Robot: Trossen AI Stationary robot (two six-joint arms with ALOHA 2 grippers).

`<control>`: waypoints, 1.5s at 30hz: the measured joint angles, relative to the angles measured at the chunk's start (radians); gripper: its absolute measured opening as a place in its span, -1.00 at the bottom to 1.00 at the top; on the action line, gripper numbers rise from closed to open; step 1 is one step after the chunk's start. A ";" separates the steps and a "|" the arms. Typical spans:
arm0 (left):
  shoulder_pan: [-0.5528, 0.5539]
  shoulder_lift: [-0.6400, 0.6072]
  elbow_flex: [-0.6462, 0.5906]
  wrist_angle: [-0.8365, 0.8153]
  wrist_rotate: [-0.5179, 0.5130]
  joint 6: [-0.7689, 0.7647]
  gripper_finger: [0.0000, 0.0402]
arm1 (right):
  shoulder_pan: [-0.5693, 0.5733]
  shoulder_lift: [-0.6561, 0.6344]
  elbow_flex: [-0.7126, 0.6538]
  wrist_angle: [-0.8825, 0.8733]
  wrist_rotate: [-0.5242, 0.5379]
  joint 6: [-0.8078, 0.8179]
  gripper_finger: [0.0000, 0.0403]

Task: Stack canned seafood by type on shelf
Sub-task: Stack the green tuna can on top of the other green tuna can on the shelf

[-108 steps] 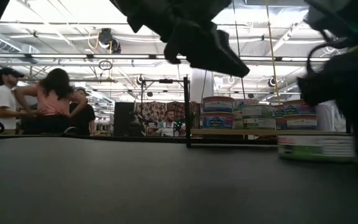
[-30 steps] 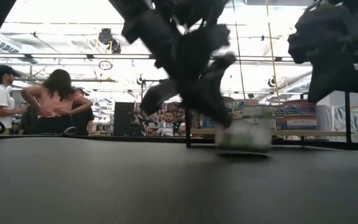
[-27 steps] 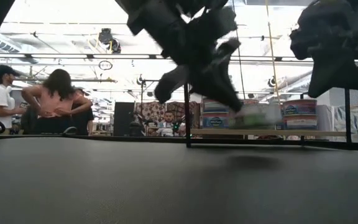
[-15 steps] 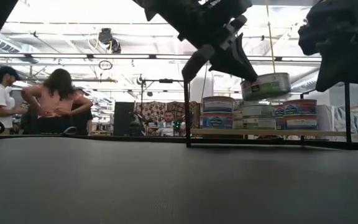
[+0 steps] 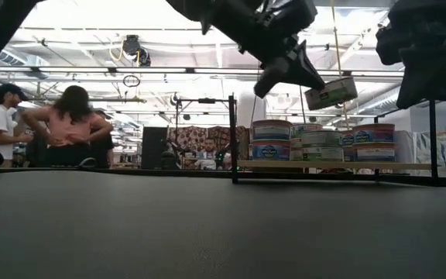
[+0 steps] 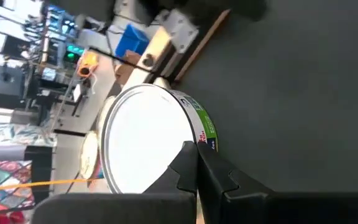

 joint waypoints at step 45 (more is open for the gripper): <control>0.152 0.225 0.295 -0.135 -0.002 -0.002 -0.99 | -0.001 0.000 0.000 -0.026 0.003 0.011 -1.00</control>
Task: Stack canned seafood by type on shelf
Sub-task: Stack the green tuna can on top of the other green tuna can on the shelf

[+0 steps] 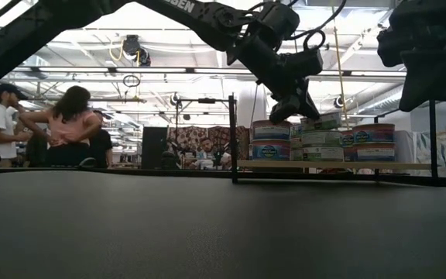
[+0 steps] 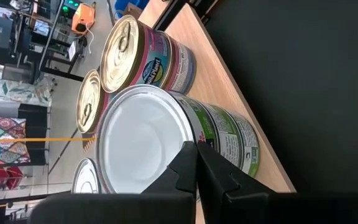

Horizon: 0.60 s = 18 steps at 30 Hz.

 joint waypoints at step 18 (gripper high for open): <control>-0.002 0.000 0.000 0.059 -0.068 0.000 -0.76 | -0.003 0.000 0.000 -0.001 0.000 -0.020 -1.00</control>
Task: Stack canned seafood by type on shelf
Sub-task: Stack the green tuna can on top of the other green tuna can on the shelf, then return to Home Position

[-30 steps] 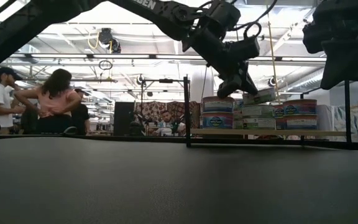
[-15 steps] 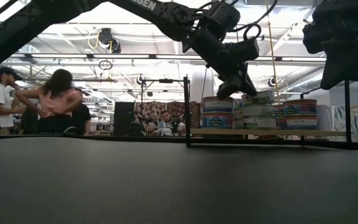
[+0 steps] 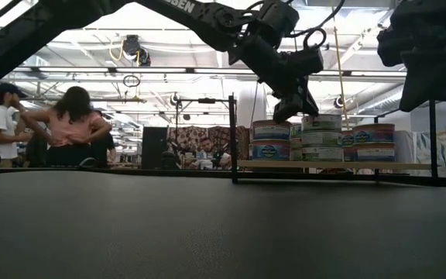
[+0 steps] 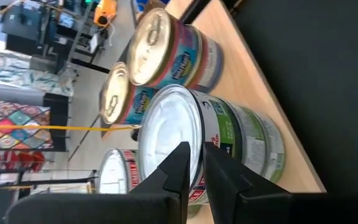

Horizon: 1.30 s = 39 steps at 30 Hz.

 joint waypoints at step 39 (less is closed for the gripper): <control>-0.001 -0.547 0.000 -0.361 0.129 -0.709 -0.77 | -0.327 -0.026 0.345 -0.024 -0.055 -0.641 -1.00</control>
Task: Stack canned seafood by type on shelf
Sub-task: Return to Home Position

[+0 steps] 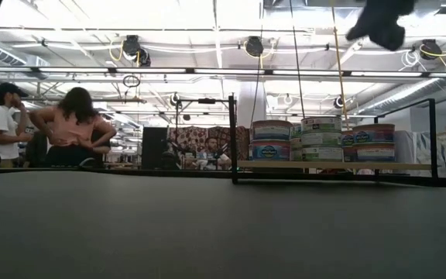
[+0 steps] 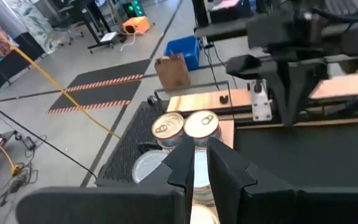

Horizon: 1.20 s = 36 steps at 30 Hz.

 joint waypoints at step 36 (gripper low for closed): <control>0.059 -1.170 -1.295 0.399 -0.069 -0.469 -0.77 | -0.164 -0.350 -0.428 0.526 -0.216 -0.219 -1.00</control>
